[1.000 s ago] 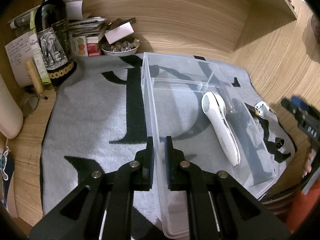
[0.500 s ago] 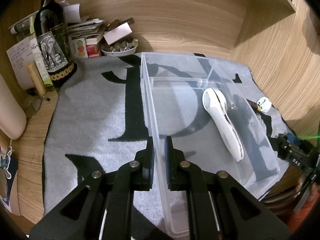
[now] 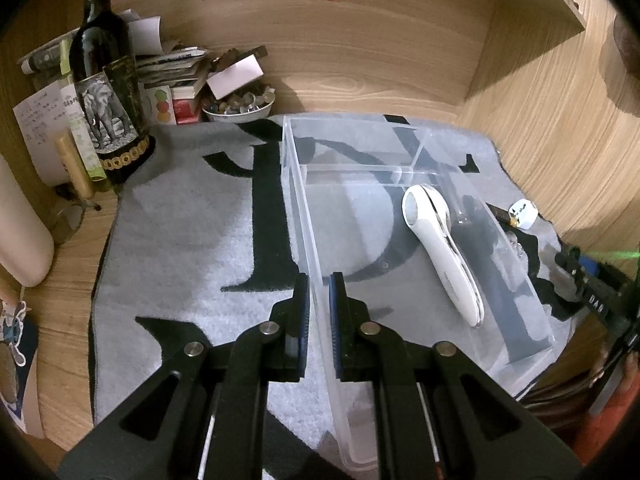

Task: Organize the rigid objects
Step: 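Grasp the small dark round part with the right gripper, then lower the dark round part into the box and open the right gripper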

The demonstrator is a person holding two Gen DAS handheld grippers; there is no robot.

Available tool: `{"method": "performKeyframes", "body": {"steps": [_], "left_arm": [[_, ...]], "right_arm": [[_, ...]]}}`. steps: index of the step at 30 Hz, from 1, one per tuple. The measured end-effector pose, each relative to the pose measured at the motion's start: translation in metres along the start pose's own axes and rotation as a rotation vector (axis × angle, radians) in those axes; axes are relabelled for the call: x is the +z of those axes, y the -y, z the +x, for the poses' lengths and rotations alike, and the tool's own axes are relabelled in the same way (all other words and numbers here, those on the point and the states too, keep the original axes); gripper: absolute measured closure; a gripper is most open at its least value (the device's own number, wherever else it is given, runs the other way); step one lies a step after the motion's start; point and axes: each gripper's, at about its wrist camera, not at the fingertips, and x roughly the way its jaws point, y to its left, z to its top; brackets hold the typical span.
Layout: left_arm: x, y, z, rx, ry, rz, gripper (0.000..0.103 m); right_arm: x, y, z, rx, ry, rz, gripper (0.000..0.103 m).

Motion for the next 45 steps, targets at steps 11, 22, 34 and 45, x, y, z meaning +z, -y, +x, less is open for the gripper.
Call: {"method": "performKeyframes", "body": {"steps": [11,22,34,45], "left_arm": [[-0.001,-0.002,0.003,-0.037,0.0,0.001,0.094],[-0.001,-0.003,0.003,-0.059,0.001,0.003,0.094],[-0.001,-0.004,0.003,-0.058,0.001,0.003,0.094],[0.0,-0.005,0.004,-0.048,-0.008,0.003,0.094]], "right_arm": [[0.057,-0.061,-0.033,0.173,0.171,-0.128,0.073],[0.063,-0.139,-0.019,0.338,0.14,-0.302,0.073],[0.058,-0.169,0.011,0.433,-0.025,-0.402,0.073],[0.057,-0.163,0.006,0.42,0.007,-0.398,0.057]]}}
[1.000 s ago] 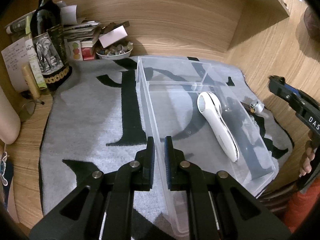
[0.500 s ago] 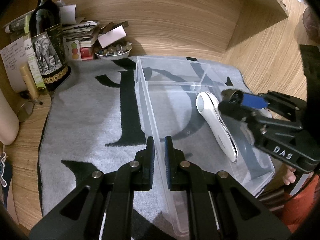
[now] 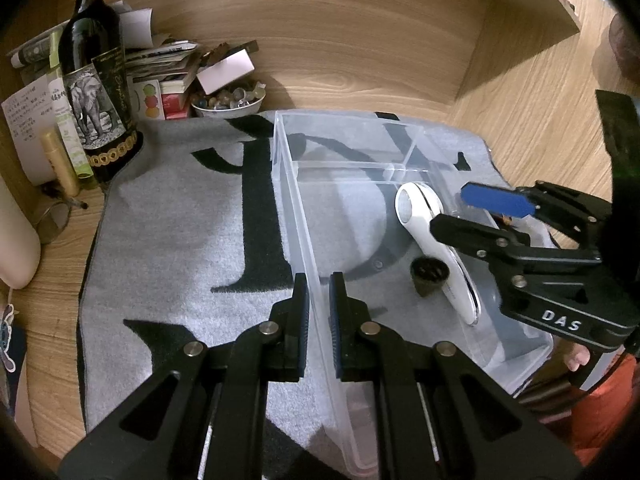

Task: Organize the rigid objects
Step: 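Lower the dark round part into the box and open the right gripper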

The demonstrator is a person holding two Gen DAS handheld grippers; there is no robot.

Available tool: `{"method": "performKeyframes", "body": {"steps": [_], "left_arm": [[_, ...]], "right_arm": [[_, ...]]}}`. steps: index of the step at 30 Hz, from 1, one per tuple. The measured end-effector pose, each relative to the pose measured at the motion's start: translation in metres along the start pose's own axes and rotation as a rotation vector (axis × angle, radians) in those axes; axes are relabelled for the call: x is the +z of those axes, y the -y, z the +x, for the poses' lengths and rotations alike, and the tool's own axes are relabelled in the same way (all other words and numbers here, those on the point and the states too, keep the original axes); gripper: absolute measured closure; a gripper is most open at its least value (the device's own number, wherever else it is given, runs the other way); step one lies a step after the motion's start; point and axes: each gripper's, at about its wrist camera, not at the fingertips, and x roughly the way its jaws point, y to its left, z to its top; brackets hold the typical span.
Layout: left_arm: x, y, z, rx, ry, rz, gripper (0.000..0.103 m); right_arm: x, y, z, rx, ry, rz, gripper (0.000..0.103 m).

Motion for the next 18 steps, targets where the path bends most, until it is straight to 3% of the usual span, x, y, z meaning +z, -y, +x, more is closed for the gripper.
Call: {"method": "performKeyframes", "body": {"steps": [5,11,18], "left_arm": [[0.0,0.0,0.002,0.005,-0.006,-0.002,0.094],[-0.001,0.001,0.003,0.007,-0.01,-0.003,0.094],[-0.003,0.0,0.004,0.001,-0.017,-0.016,0.094]], "right_arm": [[0.002,0.006,-0.012,-0.038,0.054,0.017,0.046],[0.005,0.031,-0.028,-0.108,0.114,0.074,0.045],[-0.006,0.066,-0.044,-0.252,0.139,0.145,0.036]]}}
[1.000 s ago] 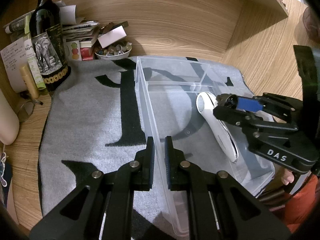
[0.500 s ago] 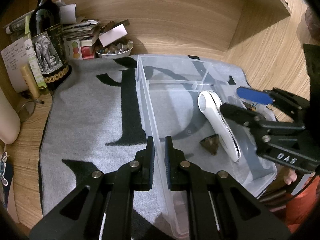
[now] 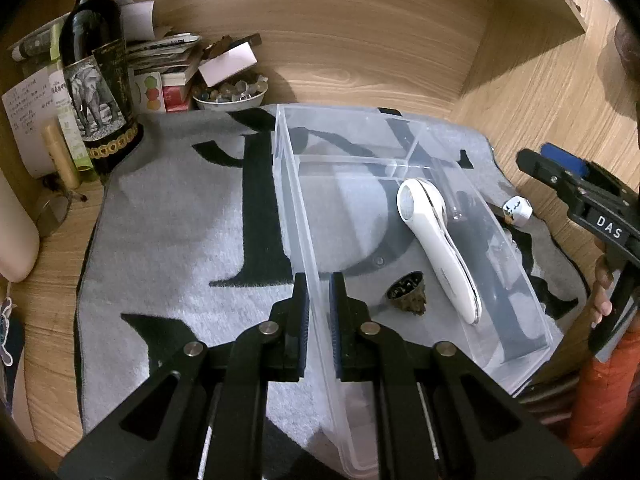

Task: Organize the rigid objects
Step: 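Lower the dark round part into the box and open the right gripper, then grasp the white plug adapter with the right gripper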

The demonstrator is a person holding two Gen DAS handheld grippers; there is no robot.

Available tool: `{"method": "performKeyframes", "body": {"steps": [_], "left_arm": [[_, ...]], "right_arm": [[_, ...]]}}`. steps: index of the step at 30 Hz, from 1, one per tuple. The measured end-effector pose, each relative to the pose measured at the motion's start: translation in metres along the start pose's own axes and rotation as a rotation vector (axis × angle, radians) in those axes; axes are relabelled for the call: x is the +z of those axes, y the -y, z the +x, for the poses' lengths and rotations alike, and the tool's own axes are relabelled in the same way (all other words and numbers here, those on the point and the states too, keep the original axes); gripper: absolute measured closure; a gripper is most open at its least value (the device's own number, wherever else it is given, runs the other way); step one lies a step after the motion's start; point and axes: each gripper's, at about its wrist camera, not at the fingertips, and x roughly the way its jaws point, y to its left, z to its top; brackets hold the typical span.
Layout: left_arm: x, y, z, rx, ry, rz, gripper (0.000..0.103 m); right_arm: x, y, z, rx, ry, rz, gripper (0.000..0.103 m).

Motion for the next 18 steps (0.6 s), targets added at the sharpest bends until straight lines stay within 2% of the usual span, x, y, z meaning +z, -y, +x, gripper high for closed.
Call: {"method": "performKeyframes", "body": {"steps": [5,10,18], "left_arm": [[0.0,0.0,0.0,0.006,-0.001,0.006,0.094],[0.0,0.0,0.001,0.013,-0.009,0.005,0.094],[0.002,0.0,0.002,0.019,-0.013,0.0,0.094]], "right_arm": [[-0.016,0.03,0.005,-0.068,-0.048,0.059,0.036],[-0.039,0.069,0.022,-0.14,-0.134,0.152,0.036],[-0.055,0.109,0.053,-0.179,-0.223,0.259,0.036]]}}
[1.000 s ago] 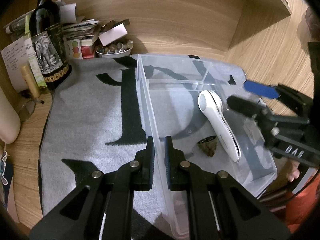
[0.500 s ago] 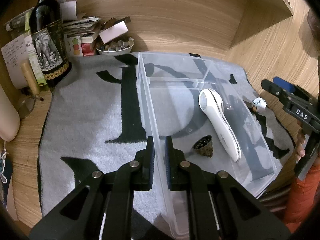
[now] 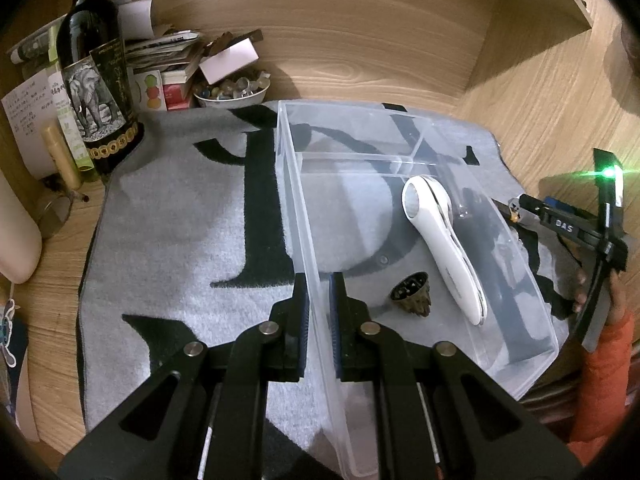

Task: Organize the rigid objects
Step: 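Grasp the white plug adapter with the right gripper, then place the white plug adapter into the box with the right gripper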

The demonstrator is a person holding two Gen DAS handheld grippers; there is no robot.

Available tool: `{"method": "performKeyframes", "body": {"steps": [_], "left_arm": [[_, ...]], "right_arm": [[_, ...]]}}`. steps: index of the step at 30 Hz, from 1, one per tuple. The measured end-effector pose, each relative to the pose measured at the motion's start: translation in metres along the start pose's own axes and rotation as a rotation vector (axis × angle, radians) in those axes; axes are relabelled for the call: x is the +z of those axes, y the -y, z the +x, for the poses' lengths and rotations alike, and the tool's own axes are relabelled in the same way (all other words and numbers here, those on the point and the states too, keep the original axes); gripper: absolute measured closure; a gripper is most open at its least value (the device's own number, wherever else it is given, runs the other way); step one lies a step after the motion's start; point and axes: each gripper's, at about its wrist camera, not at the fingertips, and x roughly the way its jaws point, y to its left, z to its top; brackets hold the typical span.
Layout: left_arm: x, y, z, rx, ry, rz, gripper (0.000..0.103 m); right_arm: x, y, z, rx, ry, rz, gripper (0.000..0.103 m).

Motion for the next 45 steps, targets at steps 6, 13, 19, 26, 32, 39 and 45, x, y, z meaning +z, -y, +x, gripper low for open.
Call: {"method": "performKeyframes", "body": {"steps": [6,13,19,26,32,39,45], "left_arm": [[0.0,0.0,0.0,0.0,-0.001,0.001,0.094],[0.0,0.0,0.0,0.001,-0.001,0.004,0.094],[0.0,0.0,0.001,0.001,-0.001,0.003,0.094],[0.001,-0.002,0.002,0.003,0.002,0.004,0.094],[0.002,-0.001,0.002,0.008,0.003,0.012,0.094],[0.001,-0.001,0.003,0.004,0.006,0.003,0.094],[0.001,0.001,0.003,0.004,0.006,0.003,0.093]], "right_arm": [[-0.003,0.002,0.017,0.011,-0.048,0.006,0.068],[0.0,0.0,0.006,0.034,-0.003,0.001,0.076],[0.005,-0.009,-0.012,0.037,0.056,-0.033,0.076],[0.016,-0.027,-0.043,0.103,0.134,-0.053,0.076],[0.025,-0.059,-0.069,0.187,0.22,-0.121,0.076],[0.029,-0.11,-0.083,0.309,0.255,-0.229,0.076],[0.021,-0.147,-0.075,0.384,0.218,-0.321,0.076]]}}
